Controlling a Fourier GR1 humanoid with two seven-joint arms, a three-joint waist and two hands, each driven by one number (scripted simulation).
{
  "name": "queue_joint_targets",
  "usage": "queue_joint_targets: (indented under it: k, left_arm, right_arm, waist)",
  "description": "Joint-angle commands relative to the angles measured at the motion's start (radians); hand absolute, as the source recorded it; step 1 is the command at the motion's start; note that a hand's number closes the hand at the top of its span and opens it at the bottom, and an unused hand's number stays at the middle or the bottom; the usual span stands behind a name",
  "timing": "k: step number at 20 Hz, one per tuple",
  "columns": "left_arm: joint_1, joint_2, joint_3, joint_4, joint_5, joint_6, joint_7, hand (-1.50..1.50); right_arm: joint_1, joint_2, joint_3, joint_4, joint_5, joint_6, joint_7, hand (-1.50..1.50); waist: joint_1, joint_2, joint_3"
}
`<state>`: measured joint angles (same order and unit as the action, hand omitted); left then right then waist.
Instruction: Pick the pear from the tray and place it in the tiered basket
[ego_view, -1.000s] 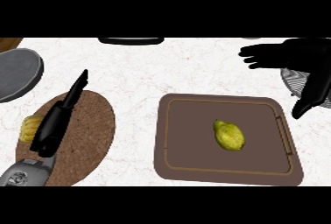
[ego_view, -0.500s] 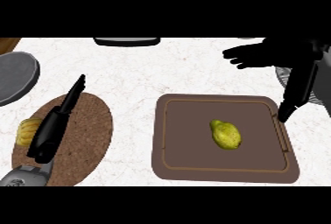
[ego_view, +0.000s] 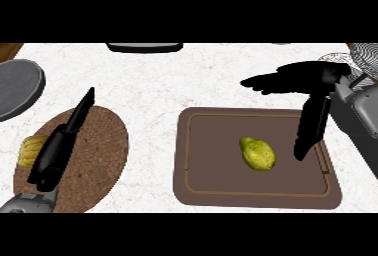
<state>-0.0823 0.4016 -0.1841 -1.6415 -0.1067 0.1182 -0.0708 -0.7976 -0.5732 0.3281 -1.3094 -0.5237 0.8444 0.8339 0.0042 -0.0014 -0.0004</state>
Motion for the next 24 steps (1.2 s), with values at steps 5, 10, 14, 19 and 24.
queue_joint_targets:
  k: [5,10,14,19,24]
  left_arm:
    - [0.012,-0.039,0.001,-0.009,-0.041,-0.013,0.003,0.00]
    - [-0.004,-0.035,0.051,0.034,-0.023,-0.040,-0.024,0.00]
    - [-0.061,-0.047,0.054,0.035,-0.039,-0.057,0.037,0.00]
    - [0.047,-0.050,0.091,0.046,-0.040,-0.058,-0.087,0.00]
    - [-0.040,-0.054,0.112,-0.001,-0.037,-0.113,0.028,0.00]
  right_arm:
    - [0.069,0.043,0.043,-0.054,0.147,0.020,0.039,-1.50]
    - [0.140,0.007,0.067,-0.112,0.105,0.098,0.041,-1.50]
    - [0.075,0.025,0.067,-0.019,0.141,0.133,0.028,-1.50]
    - [0.187,0.000,-0.009,-0.095,0.301,0.062,-0.076,-1.50]
    - [0.137,0.069,-0.075,0.034,0.425,0.078,-0.139,-1.50]
  waist:
    - [-0.002,0.001,0.000]
    - [-0.007,0.000,0.000]
    - [0.000,0.003,0.000]
    - [-0.005,0.001,0.000]
    - [0.004,0.003,0.001]
